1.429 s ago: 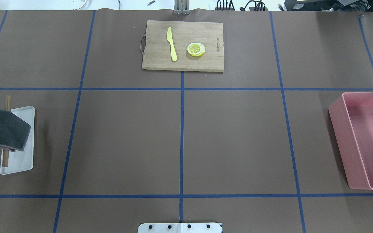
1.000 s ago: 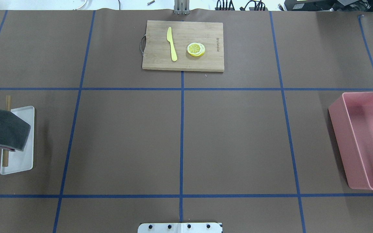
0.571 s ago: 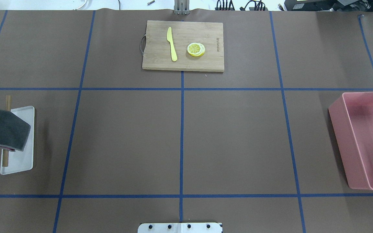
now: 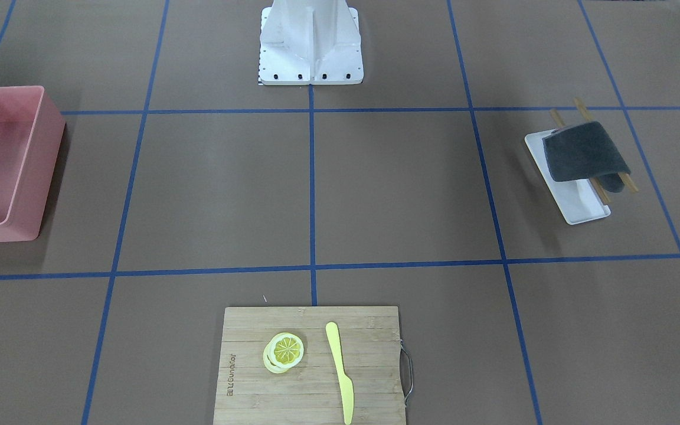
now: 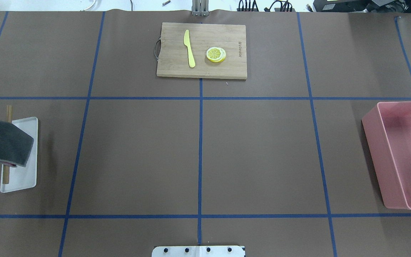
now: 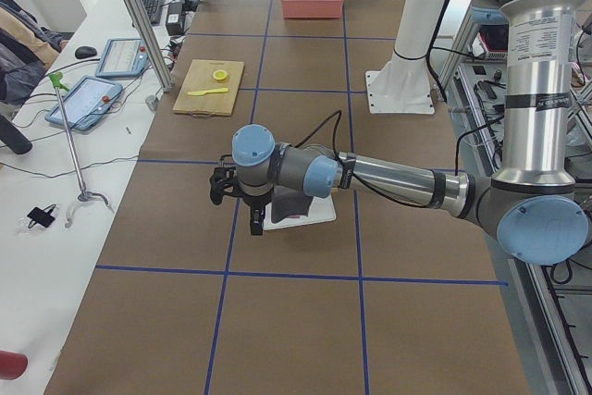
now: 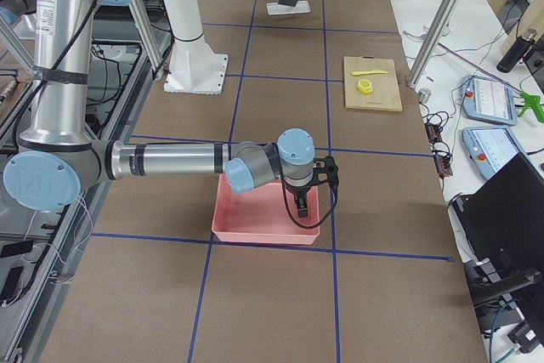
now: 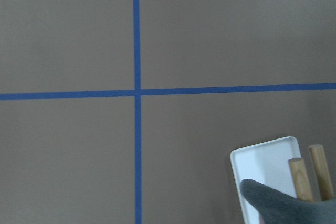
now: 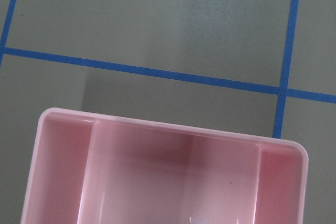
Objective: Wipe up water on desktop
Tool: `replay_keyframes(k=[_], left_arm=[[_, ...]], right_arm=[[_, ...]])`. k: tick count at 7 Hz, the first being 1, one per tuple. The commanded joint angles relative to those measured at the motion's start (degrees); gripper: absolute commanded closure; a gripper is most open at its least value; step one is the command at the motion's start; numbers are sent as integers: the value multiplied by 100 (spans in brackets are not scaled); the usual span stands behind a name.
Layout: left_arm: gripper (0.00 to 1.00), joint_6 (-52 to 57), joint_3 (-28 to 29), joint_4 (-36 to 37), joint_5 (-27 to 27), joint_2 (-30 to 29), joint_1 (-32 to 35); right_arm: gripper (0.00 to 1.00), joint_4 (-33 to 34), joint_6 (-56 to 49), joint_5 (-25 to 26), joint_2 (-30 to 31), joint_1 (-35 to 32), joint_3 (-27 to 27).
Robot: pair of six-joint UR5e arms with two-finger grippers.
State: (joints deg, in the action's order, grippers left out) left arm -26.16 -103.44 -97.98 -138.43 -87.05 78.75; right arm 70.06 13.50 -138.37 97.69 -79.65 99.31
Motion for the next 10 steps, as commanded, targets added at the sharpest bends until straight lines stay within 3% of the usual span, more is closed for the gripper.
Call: replay_keyframes(k=[1, 3, 5, 7, 8, 10], left_arm=[[2, -1834, -62, -728, 26, 22, -892], [6, -1980, -53, -784, 27, 135, -1280], [26, -1971, -105, -784, -17, 284, -1380], [34, -1980, -351, -784, -26, 487, -1380], [45, -1980, -378, -792, -43, 522, -1371], [80, -1980, -396, -792, -192, 523, -1371]], right_arm=[[0, -10, -22, -190, -4, 2, 53], [0, -1, 4, -199, -13, 99, 27], [0, -1, -5, -182, -100, 221, -17], [0, -1, 4, -191, -101, 222, -17], [0, -1, 4, -191, -101, 231, -17], [0, -1, -5, -191, -92, 222, -17]])
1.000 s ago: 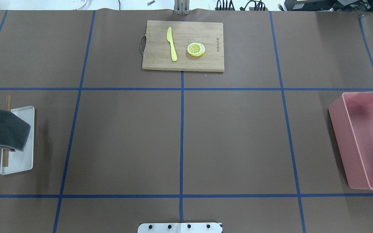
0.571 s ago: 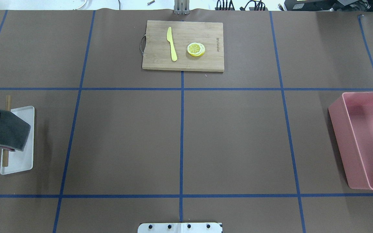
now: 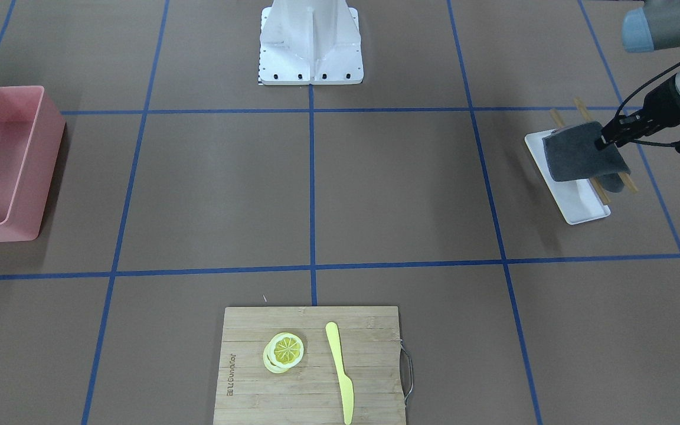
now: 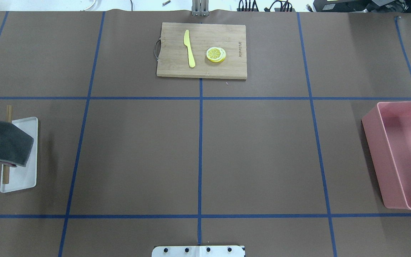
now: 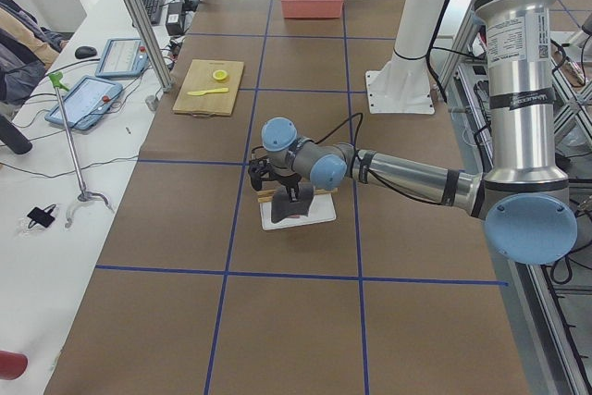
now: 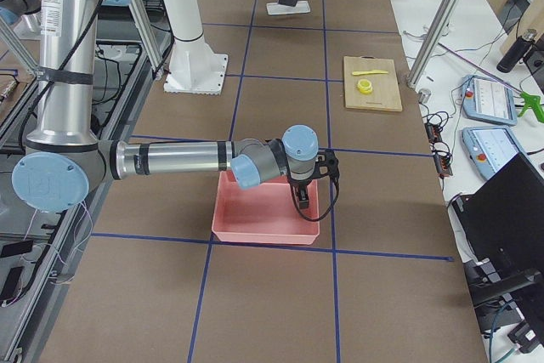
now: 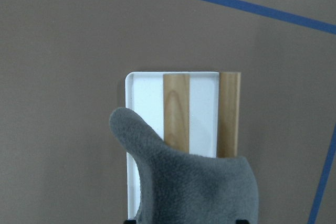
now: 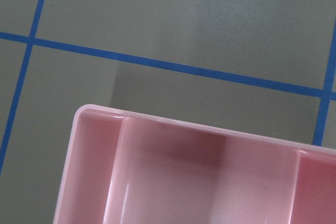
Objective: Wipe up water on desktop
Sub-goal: 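Grasp the grey cloth on the white rack with the left gripper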
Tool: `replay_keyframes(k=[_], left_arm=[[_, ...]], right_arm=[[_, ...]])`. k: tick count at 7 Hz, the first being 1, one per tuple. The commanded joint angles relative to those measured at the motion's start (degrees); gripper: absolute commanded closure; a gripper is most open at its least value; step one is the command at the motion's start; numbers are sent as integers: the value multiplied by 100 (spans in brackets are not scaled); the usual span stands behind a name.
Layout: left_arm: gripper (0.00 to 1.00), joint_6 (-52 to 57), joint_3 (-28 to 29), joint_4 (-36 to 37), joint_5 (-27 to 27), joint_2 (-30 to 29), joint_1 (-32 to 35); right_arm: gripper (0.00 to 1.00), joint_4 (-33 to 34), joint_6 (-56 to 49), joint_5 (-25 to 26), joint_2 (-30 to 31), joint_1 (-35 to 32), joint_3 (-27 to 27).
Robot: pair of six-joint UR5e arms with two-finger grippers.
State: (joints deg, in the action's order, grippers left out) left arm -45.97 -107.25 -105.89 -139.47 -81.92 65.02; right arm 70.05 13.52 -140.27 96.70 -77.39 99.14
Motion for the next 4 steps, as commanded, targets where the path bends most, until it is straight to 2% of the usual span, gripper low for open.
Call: replay_keyframes(k=[1, 2, 3, 4], left_arm=[[89, 0, 2, -1, -98, 9, 2], [100, 0, -6, -1, -98, 9, 2], [100, 0, -76, 7, -176, 9, 54], [100, -18, -146, 16, -708, 27, 89]], right_arm=[[0, 0, -7, 0, 16, -5, -9], [0, 0, -7, 0, 7, -5, -35], [0, 0, -7, 0, -2, -5, -70], [0, 0, -7, 0, -19, -5, -71]])
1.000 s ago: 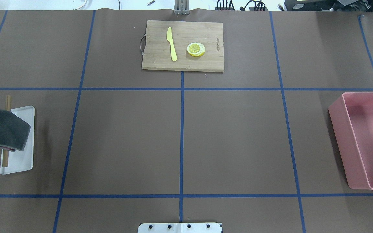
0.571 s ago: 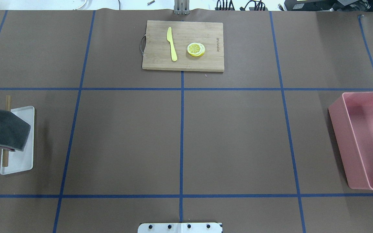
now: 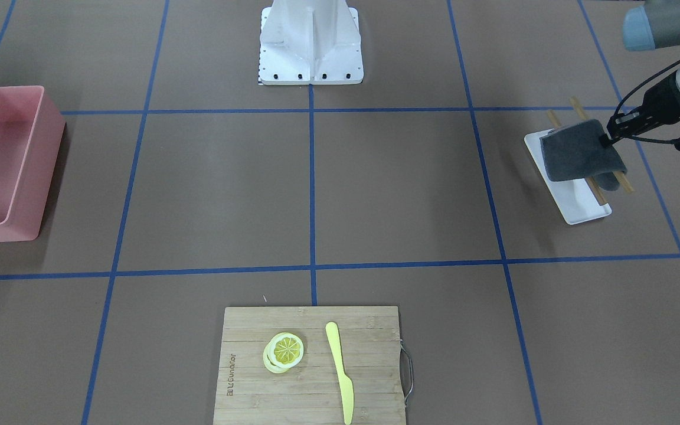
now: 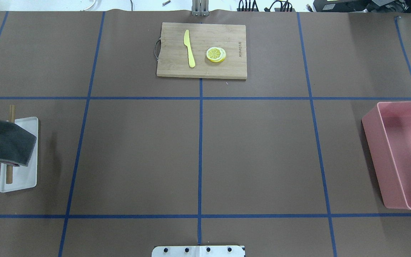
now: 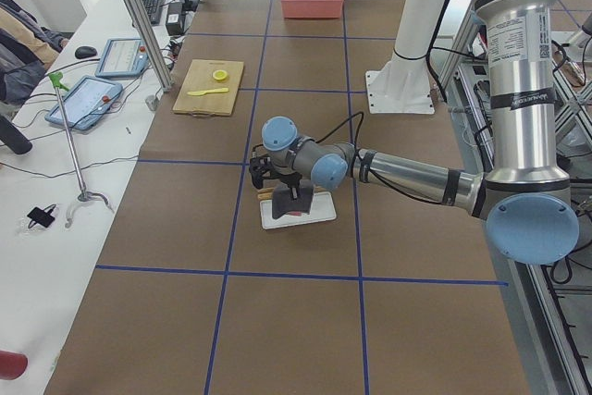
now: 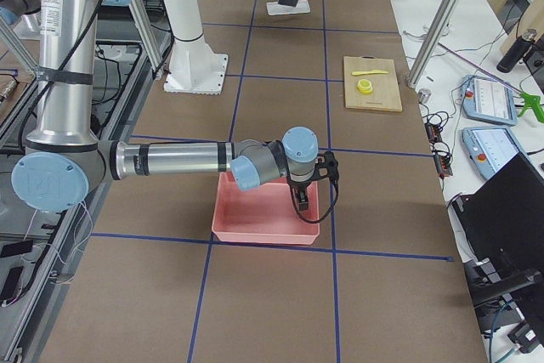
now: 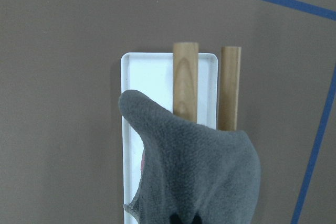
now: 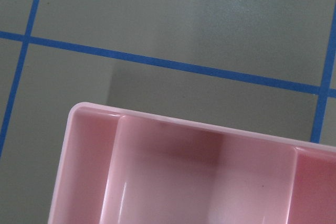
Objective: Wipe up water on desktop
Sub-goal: 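Grasp the grey cloth on the white rack with the left gripper, then lift the grey cloth toward the table center while the right gripper approaches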
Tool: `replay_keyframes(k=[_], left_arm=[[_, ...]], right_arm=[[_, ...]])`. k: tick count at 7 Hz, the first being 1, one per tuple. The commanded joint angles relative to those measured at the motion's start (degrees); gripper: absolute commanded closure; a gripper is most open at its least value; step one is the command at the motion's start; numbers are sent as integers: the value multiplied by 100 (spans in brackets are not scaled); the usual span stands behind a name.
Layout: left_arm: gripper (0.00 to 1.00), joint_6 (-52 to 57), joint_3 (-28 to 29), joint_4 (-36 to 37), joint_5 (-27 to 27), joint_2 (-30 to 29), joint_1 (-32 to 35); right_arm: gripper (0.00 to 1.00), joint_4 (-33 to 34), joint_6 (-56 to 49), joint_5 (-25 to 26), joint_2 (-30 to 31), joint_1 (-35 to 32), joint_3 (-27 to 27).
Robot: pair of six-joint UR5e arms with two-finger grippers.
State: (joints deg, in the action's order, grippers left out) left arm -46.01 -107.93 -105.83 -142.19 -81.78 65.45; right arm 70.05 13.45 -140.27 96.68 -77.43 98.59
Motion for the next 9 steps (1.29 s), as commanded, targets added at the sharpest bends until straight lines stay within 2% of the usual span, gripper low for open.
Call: replay_keyframes(k=[1, 2, 3, 5, 6, 7, 8, 9], left_arm=[[100, -83, -201, 45, -980, -66, 178], [100, -832, -229, 19, -1238, -423, 301], [100, -1710, -211, 19, -1241, -1053, 293], [100, -3319, 68, 45, -1162, -2555, 41], [100, -4101, 409, 45, -900, -3424, -318], [100, -4744, 665, 45, -219, -4077, -948], [100, -5064, 755, 45, 292, -4405, -1320], [100, -5224, 895, 45, 402, -4652, -1481]], right_arm=[[0, -9, 9, 26, -122, 9, 11], [0, -18, 9, 44, -254, 0, 29], [0, -9, 52, 44, -446, 9, 46], [0, -18, 1251, 157, -1209, 559, 273], [0, -9, 1596, 567, -1648, 1032, 423], [0, -9, 1843, 1033, -1792, 1533, 781], [0, -192, 1837, 1655, -1950, 1921, 1019], [0, -663, 2185, 2053, -2230, 2394, 1266]])
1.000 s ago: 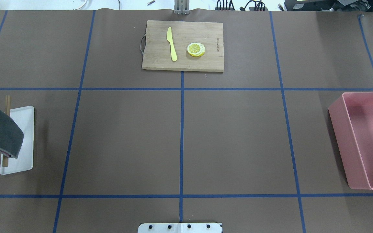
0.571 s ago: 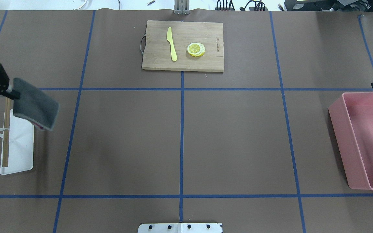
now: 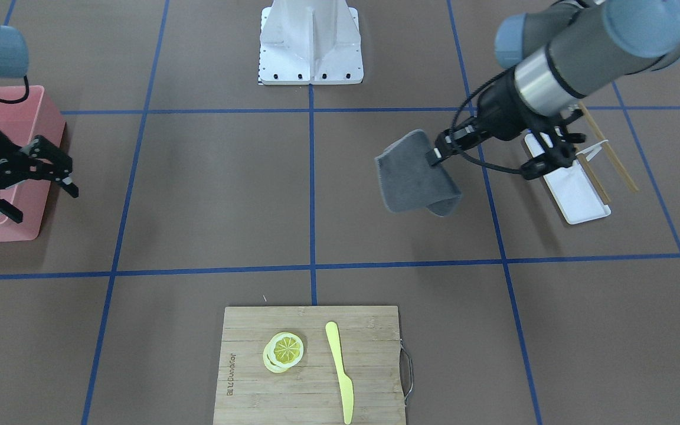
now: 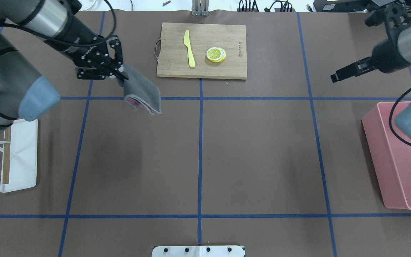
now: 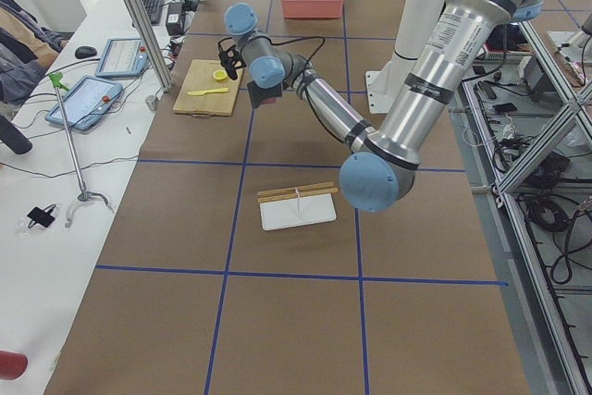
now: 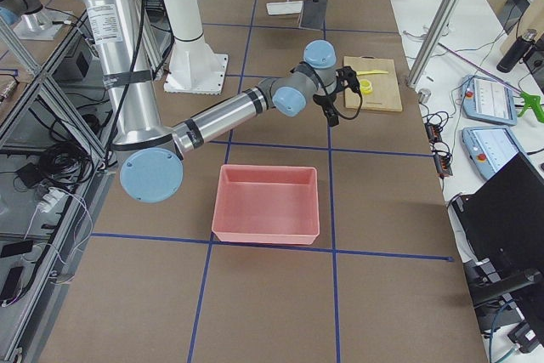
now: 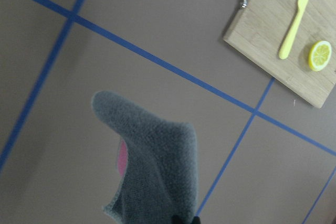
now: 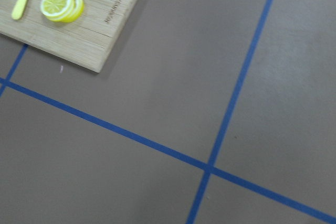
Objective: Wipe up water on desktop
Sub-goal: 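Lift the grey cloth toward the table center while the right gripper approaches, then grasp the hanging grey cloth with the right gripper below the left gripper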
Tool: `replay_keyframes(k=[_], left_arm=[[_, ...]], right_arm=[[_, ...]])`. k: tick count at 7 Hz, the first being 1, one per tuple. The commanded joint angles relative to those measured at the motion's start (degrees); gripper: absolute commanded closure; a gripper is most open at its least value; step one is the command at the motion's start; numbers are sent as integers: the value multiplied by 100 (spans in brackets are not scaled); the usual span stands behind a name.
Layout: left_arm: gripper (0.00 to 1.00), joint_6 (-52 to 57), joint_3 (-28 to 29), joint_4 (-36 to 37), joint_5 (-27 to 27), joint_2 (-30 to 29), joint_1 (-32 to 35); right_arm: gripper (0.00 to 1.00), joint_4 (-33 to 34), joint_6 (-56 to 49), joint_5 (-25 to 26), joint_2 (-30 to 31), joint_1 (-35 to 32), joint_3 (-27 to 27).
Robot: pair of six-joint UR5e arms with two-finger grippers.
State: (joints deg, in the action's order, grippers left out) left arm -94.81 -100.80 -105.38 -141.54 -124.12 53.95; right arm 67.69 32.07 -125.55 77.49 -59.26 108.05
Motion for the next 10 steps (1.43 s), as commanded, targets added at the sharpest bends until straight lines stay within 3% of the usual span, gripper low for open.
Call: replay_keyframes(k=[1, 3, 6, 7, 10], left_arm=[[100, -537, 506, -9, 415, -829, -454], [100, -696, 808, -61, 967, -1201, -866], [100, -898, 922, -132, 1040, -1439, -1061], [100, -1056, 922, -297, 1040, -1439, -1184], [100, -1408, 694, -325, 1023, -1396, -1273]], right_arm=[[0, -449, 762, 1080, -461, 1270, 609], [0, -449, 766, 2450, -865, 2493, 822], [0, -432, 784, 3657, -1147, 3594, 823], [0, -440, 784, 3887, -1165, 3736, 797], [0, -519, 784, 3907, -1157, 3720, 770]])
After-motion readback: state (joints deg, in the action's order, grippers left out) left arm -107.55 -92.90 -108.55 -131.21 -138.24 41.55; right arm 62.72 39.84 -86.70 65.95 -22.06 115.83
